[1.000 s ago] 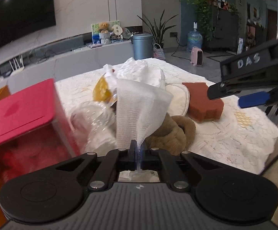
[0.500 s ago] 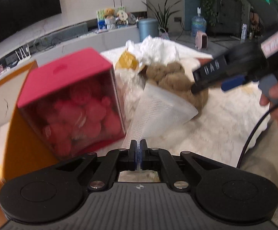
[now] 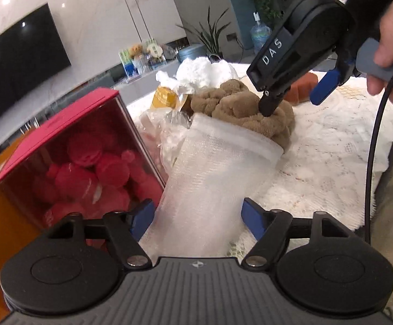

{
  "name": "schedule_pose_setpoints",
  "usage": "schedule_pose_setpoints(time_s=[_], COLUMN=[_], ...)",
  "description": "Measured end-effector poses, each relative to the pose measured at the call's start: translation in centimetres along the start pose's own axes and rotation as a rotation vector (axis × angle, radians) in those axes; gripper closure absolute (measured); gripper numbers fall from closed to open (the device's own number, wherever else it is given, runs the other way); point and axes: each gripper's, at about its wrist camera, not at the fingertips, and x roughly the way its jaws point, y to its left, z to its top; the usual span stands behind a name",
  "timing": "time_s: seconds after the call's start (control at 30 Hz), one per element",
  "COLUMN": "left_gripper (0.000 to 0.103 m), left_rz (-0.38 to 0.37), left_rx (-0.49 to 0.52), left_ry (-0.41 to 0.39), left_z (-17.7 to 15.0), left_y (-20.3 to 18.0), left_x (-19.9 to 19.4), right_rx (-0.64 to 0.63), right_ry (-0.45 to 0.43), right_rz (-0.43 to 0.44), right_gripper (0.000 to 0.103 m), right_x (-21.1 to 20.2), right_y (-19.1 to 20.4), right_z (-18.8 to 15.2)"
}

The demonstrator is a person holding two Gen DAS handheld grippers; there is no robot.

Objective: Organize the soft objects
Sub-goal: 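Grasp the white mesh bag with the left tool, then lift the mesh bag with the left tool while the right tool lowers onto the brown plush bear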

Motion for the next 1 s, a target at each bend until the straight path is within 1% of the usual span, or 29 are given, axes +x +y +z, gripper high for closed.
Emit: schedule_pose_setpoints(time_s=[0.1, 0.2, 0.3, 0.37, 0.4, 0.43, 0.47, 0.53, 0.6, 0.63, 0.7, 0.77, 0.8, 0.83, 0.87, 0.9, 0.93, 1.0], left_gripper=[0.015, 0.015, 0.015, 0.015, 0.015, 0.015, 0.018, 0.019, 0.02, 0.024, 0.041, 0.077, 0.084, 0.097, 0.099, 0.099, 0.1, 0.1], left_rz=[-0.002, -0.032, -0.071, -0.126, -0.131, -0.129, -0.127, -0.132, -0.132, -0.132, -0.114, -0.093, -0.11, -0.15, -0.186, -0.205, -0.206, -0.202], left_rx=[-0.01, -0.074, -0.202, -0.319, -0.328, -0.307, -0.289, -0.316, -0.319, -0.329, -0.381, -0.506, -0.57, -0.619, -0.652, -0.673, -0.69, -0.756], left_ry=[-0.019, -0.026, -0.009, 0.012, 0.008, 0.008, 0.001, 0.001, 0.007, 0.008, 0.007, 0.007, 0.005, 0.0, -0.006, -0.013, -0.016, -0.007], left_z=[0.0, -0.2, -0.4, -0.6, -0.6, -0.6, -0.6, -0.7, -0.6, -0.7, -0.8, -1.1, -1.5, -1.8, -2.1, -2.3, -2.5, -3.2], left_y=[-0.1, 0.4, 1.5, 2.7, 2.8, 2.7, 2.4, 2.5, 2.5, 2.6, 3.3, 4.5, 5.1, 5.7, 6.2, 6.5, 6.7, 7.2], left_x=[0.5, 0.8, 1.1, 1.3, 1.3, 1.2, 1.1, 0.9, 0.8, 0.8, 0.6, 0.5, 0.3, 0.3, 0.2, 0.2, 0.1, 0.3], right_rx=[0.003, 0.006, 0.011, 0.017, 0.023, 0.03, 0.036, 0.046, 0.055, 0.057, 0.055, 0.044, 0.037, 0.037, 0.043, 0.051, 0.058, 0.055], right_ry=[-0.006, -0.01, -0.007, -0.004, -0.002, 0.0, 0.002, 0.006, 0.006, 0.003, -0.001, -0.007, -0.013, -0.017, -0.019, -0.019, -0.02, -0.022], right_rz=[0.004, 0.006, -0.002, -0.006, -0.006, -0.005, -0.004, -0.005, -0.001, 0.001, 0.006, 0.011, 0.015, 0.017, 0.019, 0.022, 0.025, 0.027], right_gripper=[0.032, 0.032, 0.028, 0.028, 0.027, 0.027, 0.027, 0.026, 0.026, 0.026, 0.026, 0.026, 0.026, 0.026, 0.026, 0.026, 0.026, 0.026], right_x=[0.0, 0.1, 0.3, 0.3, 0.3, 0.4, 0.4, 0.5, 0.6, 0.6, 0.5, 0.4, 0.3, 0.3, 0.3, 0.3, 0.3, 0.3], right_y=[-0.2, -0.3, -0.2, -0.2, -0.3, -0.3, -0.4, -0.4, -0.4, -0.4, -0.3, -0.2, -0.2, -0.3, -0.5, -0.6, -0.7, -0.6], right_z=[0.1, 0.2, 0.3, 0.3, 0.3, 0.3, 0.3, 0.3, 0.3, 0.3, 0.3, 0.4, 0.4, 0.5, 0.5, 0.5, 0.5, 0.5])
